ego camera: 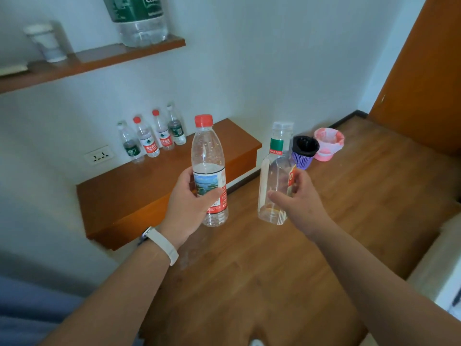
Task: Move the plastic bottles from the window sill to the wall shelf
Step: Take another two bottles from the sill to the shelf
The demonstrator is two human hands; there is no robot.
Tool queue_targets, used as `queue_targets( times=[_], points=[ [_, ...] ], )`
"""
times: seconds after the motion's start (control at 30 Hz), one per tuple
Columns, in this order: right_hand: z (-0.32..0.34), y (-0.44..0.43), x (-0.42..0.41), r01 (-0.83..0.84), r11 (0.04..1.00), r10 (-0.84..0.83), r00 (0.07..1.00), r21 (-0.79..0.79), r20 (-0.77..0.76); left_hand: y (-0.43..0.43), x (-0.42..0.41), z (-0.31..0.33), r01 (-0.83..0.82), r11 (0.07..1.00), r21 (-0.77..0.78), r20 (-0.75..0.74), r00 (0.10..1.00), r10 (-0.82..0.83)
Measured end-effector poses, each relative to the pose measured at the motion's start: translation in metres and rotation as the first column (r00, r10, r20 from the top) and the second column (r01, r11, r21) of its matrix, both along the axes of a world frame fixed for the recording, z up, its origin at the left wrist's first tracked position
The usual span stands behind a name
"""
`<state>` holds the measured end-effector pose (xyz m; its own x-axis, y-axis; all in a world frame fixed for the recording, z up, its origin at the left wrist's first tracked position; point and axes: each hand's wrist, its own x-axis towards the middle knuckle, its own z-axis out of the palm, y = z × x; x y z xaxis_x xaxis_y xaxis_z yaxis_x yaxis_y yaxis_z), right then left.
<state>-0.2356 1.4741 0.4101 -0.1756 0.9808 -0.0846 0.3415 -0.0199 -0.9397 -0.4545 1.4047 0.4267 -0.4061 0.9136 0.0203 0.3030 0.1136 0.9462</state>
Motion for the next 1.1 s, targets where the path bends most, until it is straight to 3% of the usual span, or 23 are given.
queue_targets(
  times=[0.3, 0.6, 1.1],
  points=[
    [-0.006, 0.073, -0.013, 0.003, 1.000, -0.003, 1.000, 0.017, 0.003, 0.063, -0.023, -0.007, -0.017, 1.000, 0.013, 0.010, 1.000, 0.016],
    [-0.023, 0.170, -0.090, -0.063, 0.998, 0.062, 0.995, 0.001, 0.080, 0.151, -0.102, -0.040, -0.041, 0.999, 0.016, 0.116, 0.992, 0.039],
    [-0.009, 0.326, -0.223, -0.086, 0.994, 0.082, 0.994, 0.065, 0.070, 0.305, -0.228, -0.053, 0.021, 1.000, 0.008, 0.128, 0.991, -0.021]
  ],
)
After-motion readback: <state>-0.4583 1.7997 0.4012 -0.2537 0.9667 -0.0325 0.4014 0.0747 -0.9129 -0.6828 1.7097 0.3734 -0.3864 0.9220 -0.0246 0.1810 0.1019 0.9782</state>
